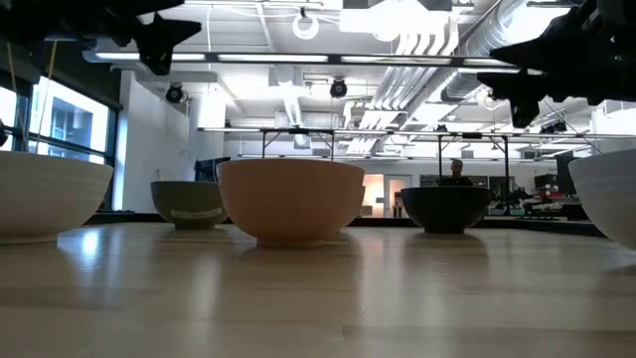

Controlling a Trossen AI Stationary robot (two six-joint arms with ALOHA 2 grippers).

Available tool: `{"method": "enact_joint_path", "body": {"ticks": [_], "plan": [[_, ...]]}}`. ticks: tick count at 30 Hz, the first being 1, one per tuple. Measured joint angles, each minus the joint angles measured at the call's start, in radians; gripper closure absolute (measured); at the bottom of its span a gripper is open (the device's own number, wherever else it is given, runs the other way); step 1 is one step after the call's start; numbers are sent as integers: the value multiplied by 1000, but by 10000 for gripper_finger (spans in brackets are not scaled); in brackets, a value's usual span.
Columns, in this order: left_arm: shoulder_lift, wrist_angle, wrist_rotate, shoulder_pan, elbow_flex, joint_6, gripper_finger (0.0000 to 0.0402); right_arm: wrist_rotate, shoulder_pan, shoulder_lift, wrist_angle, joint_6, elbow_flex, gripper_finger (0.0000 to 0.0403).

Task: Nest bowls inside each other
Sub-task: Stack the grey bowl on top of the orange bowl

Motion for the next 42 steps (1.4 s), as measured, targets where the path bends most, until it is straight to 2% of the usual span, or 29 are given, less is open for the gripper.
{"method": "enact_joint_path", "body": {"ticks": [4,7,13,16,25,30,33,36,42], "plan": [[68,2,12,0,57,-17,194,3,0,0,37,93,0,231],[109,31,31,0,94,-17,194,17,0,0,53,101,0,231],[175,234,98,0,110,-38,194,31,0,0,58,172,5,231],[191,281,102,0,110,-58,194,31,0,0,98,181,6,231],[246,282,103,1,110,-91,194,86,0,0,329,206,9,231],[275,283,85,-1,144,-192,194,96,0,0,388,191,9,231],[290,283,27,-11,190,-178,194,86,0,0,404,195,10,231],[308,248,-84,-13,234,-122,194,63,0,0,403,210,10,231],[312,-41,-370,7,311,-36,194,56,0,0,397,281,10,231]]}}
